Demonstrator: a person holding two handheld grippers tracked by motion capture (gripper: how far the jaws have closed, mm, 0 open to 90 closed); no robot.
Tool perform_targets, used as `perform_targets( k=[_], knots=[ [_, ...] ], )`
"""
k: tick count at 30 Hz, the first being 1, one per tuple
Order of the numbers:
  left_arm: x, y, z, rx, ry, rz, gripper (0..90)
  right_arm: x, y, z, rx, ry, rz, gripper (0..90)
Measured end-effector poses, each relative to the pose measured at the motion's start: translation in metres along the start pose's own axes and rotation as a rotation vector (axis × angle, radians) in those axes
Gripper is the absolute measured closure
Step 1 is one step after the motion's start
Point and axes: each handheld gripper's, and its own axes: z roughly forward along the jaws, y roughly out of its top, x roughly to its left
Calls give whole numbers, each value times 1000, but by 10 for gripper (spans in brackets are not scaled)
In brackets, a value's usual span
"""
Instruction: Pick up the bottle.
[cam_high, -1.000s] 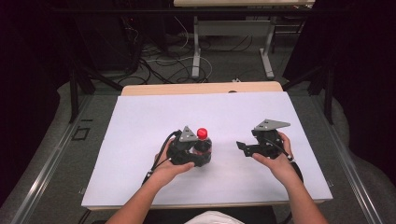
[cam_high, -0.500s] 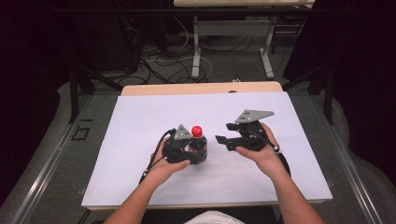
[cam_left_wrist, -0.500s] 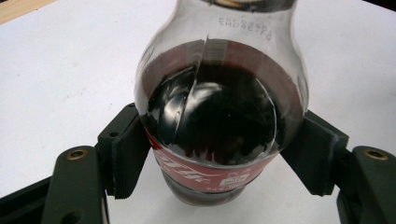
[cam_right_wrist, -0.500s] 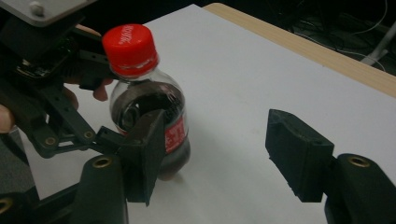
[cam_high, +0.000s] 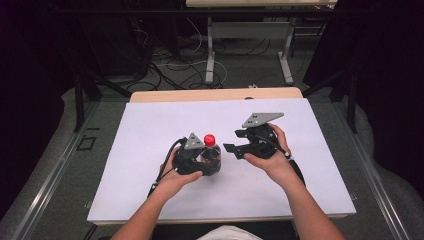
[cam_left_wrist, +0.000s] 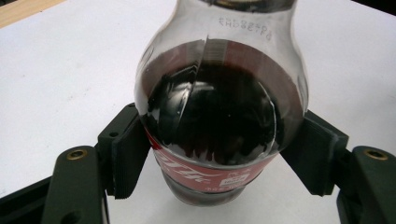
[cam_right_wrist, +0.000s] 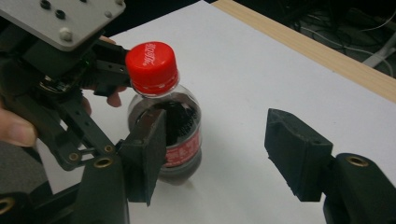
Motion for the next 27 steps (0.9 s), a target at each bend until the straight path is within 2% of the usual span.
perform_targets(
  k=[5, 8, 13, 14, 17, 22, 23, 27],
  knots=[
    [-3, 0, 2, -3, -12, 9, 297, 2, 4, 2, -23, 25, 7, 366],
    [-4, 0, 3, 14, -16, 25, 297, 7, 7, 6, -23, 69, -8, 398],
    [-6, 0, 2, 27, -22, 34, 297, 13, 9, 9, -20, 95, -7, 440],
    [-8, 0, 3, 17, -26, 15, 297, 16, 9, 12, -25, 108, -19, 461],
    [-10, 0, 4, 13, -25, 29, 297, 18, 10, 14, -24, 95, -34, 483],
    [-13, 0, 5, 17, -32, 37, 297, 22, 10, 20, -27, 109, -25, 526],
    [-14, 0, 6, 14, -36, 41, 297, 22, 11, 19, -10, 111, -29, 528],
    [-16, 0, 7, 20, -38, 43, 297, 22, 11, 22, -21, 104, -25, 547]
  ],
)
